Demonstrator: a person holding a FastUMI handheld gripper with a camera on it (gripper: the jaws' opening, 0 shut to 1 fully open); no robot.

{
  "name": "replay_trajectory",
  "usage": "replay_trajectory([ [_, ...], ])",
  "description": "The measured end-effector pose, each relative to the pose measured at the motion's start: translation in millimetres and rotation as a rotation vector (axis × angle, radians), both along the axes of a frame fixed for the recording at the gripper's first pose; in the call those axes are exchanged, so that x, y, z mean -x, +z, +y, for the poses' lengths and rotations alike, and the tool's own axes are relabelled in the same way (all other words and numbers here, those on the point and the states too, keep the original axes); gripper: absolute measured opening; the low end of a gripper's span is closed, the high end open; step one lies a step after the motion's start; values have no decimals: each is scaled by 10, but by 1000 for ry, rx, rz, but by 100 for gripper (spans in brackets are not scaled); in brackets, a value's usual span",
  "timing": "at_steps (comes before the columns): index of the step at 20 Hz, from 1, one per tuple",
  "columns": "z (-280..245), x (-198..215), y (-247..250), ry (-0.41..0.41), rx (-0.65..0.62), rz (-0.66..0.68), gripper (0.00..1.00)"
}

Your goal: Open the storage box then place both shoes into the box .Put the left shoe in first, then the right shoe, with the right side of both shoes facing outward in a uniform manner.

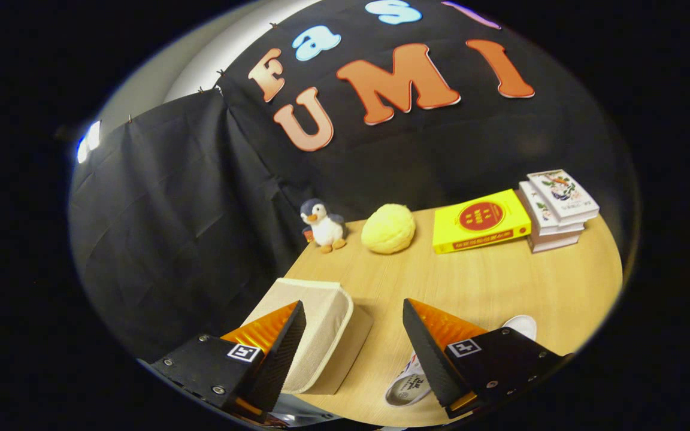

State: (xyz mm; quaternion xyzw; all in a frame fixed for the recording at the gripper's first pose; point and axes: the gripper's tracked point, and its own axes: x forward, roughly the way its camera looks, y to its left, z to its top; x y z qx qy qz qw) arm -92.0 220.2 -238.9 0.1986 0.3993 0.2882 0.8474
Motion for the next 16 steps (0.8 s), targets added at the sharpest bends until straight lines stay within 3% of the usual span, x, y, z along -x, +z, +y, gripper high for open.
replay_trajectory([
  [5, 427, 278, -425, 120, -41, 153, 97],
  [10, 709, 510, -813, 185, -71, 288, 97],
  [16, 997, 540, -964, 174, -171, 398, 97],
])
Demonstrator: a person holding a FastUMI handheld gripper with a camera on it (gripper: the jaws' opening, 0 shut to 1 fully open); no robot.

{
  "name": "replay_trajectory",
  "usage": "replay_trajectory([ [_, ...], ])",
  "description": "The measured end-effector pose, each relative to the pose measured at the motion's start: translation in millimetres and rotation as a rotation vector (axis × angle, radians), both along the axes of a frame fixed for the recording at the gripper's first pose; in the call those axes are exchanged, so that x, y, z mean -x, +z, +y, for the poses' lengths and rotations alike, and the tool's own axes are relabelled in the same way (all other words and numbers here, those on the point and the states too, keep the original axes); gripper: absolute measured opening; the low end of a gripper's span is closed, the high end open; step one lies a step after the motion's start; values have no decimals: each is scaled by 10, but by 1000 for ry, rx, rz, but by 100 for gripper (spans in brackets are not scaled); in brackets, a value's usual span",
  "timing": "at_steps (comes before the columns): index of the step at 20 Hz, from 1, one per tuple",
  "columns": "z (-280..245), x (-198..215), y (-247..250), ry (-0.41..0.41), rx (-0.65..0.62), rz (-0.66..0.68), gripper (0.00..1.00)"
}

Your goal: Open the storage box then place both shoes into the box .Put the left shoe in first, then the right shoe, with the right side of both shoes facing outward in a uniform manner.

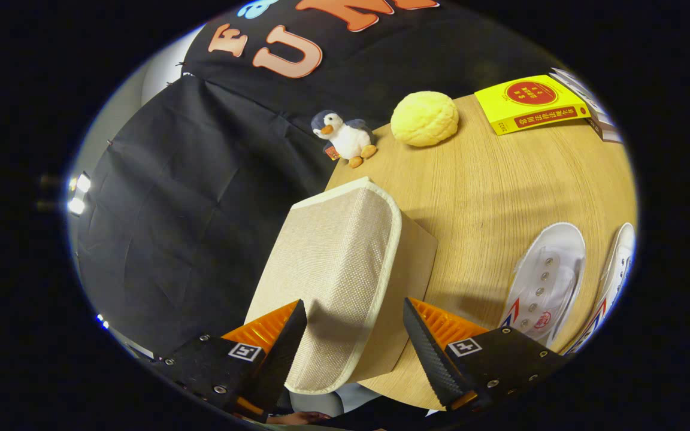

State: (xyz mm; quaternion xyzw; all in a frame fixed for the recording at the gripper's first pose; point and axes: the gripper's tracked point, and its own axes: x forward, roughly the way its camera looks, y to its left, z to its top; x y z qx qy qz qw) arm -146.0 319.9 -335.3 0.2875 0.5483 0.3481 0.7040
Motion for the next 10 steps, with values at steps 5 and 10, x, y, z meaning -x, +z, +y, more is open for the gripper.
replay_trajectory([
  [5, 147, 52, -53, -37, -101, 106, 97],
  [10, 183, 80, -68, -72, -208, 206, 97],
])
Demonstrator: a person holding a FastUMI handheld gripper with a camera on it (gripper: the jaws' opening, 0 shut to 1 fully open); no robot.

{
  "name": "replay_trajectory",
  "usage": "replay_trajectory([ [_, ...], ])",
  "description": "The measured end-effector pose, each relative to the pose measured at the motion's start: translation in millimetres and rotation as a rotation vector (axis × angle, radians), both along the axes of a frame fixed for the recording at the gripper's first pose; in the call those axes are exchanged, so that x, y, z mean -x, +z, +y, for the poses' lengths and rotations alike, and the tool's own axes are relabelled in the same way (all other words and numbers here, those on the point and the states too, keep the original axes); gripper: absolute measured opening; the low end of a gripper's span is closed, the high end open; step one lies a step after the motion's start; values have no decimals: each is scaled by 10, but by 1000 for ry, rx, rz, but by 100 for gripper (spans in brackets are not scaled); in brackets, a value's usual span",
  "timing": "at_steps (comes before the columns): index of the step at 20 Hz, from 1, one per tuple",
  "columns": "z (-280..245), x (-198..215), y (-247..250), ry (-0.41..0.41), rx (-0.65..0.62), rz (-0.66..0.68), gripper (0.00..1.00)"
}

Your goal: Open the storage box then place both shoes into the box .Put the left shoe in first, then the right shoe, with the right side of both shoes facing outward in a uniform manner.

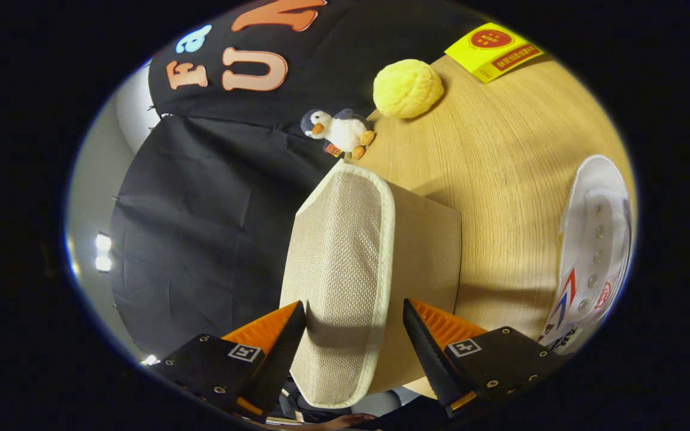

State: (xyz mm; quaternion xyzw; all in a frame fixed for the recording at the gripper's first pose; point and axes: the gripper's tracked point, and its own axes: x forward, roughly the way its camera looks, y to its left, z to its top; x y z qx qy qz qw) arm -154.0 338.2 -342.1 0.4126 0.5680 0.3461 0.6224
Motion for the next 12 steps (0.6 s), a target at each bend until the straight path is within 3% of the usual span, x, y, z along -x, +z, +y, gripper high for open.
replay_trajectory([
  [2, -12, -49, 69, -16, -1, -14, 93],
  [4, -81, -107, 129, -18, 19, -59, 81],
  [9, -251, -184, 499, -37, -26, -103, 79],
  [12, -207, -227, 805, -60, -117, -94, 71],
])
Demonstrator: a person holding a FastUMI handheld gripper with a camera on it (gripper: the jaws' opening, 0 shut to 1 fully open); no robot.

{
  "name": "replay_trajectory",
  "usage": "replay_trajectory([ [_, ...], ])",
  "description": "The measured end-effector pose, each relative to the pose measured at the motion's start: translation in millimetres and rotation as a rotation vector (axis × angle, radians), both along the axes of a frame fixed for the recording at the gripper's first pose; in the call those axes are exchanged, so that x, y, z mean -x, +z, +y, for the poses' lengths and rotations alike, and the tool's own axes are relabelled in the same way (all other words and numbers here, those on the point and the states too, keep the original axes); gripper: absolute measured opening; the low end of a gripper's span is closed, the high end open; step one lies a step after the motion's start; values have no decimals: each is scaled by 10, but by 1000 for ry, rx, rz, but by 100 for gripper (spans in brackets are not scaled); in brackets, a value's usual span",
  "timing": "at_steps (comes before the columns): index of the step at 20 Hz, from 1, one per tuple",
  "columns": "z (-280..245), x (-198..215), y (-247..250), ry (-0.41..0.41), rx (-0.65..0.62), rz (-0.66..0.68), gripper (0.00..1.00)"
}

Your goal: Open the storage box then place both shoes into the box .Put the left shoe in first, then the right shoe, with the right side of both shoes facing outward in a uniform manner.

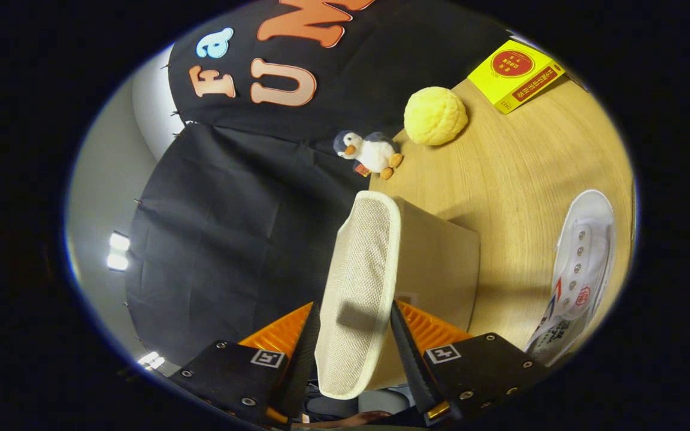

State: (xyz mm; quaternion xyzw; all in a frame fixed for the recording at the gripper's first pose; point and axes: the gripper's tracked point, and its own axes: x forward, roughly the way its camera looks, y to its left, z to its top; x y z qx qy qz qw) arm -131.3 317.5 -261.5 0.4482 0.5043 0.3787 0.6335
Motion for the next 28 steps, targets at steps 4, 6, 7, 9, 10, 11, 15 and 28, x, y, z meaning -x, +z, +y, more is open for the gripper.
replay_trajectory([
  [4, 68, -62, 464, -14, -104, -24, 60],
  [6, 168, -102, 708, -9, -138, -57, 53],
  [7, 232, -106, 872, -6, -160, -75, 49],
  [9, 389, -117, 1132, 2, -189, -121, 44],
  [10, 477, -139, 1200, 9, -180, -144, 41],
  [11, 565, -152, 1252, 18, -160, -169, 38],
  [15, 1029, -148, 1295, 65, -77, -206, 24],
  [28, 2878, 45, 1346, 213, 2, -183, 17],
])
